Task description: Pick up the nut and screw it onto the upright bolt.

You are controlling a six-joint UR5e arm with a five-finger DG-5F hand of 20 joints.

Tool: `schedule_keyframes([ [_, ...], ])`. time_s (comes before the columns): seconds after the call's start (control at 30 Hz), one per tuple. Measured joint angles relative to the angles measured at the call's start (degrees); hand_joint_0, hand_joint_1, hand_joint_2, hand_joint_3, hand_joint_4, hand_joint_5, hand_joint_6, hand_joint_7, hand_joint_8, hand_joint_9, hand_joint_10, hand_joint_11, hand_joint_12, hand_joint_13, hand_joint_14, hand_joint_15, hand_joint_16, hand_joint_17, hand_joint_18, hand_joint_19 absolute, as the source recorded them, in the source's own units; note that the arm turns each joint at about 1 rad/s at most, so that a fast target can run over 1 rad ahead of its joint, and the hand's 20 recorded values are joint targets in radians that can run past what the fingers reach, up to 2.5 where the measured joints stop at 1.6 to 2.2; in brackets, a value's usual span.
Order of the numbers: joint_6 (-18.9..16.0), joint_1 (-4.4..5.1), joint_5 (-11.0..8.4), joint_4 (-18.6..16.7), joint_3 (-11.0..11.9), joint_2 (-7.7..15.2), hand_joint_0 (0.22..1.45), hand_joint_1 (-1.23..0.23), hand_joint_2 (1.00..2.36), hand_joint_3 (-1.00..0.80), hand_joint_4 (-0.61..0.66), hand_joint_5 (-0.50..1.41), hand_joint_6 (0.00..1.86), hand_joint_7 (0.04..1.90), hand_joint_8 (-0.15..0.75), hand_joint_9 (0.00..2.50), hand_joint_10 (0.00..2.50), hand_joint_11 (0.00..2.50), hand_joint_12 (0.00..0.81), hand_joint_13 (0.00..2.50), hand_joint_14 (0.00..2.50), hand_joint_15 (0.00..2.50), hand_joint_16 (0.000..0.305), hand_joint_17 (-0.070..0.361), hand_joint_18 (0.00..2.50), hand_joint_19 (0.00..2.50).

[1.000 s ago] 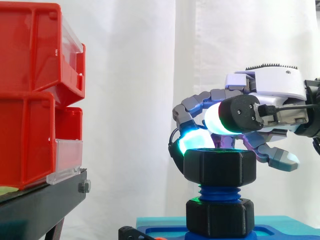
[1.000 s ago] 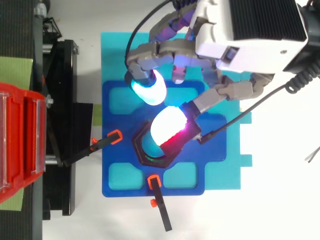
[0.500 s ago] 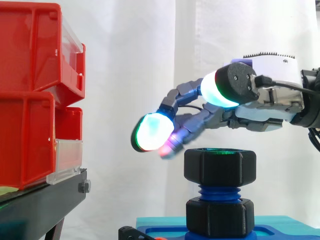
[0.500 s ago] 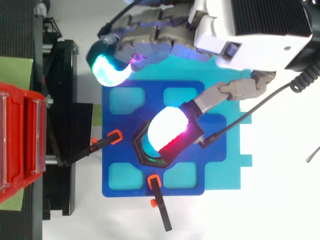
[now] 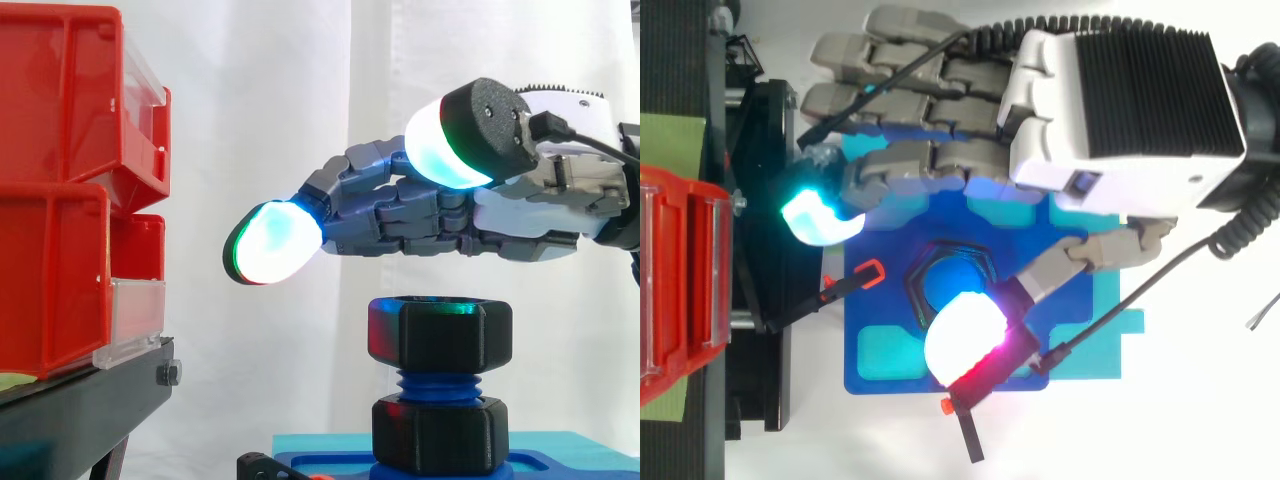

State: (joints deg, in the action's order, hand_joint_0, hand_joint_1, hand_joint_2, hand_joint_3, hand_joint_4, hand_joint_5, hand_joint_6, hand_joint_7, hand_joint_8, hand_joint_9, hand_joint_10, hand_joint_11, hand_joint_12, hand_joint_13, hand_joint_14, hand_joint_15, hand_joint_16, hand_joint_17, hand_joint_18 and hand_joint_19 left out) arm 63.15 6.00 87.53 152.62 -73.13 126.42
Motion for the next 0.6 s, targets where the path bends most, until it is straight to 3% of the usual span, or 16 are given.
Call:
schedule_keyframes([
  [0.3,-0.30,1.71,-1.78,0.50,-0.01,0.02,0.42,-0.23,1.00,-0.50,0.10,-0.14,0.50,0.58,0.158,0.22,0.00,0.00,0.342,0.00,0.00,0.00,0.050,0.113,0.00,0.00],
  [0.6,-0.54,2.81,-2.56,1.99,-0.05,0.00,0.43,-0.26,1.00,-0.50,0.16,-0.08,0.50,0.80,0.194,0.44,0.00,0.00,0.336,0.05,0.00,0.00,0.046,0.104,0.00,0.00],
])
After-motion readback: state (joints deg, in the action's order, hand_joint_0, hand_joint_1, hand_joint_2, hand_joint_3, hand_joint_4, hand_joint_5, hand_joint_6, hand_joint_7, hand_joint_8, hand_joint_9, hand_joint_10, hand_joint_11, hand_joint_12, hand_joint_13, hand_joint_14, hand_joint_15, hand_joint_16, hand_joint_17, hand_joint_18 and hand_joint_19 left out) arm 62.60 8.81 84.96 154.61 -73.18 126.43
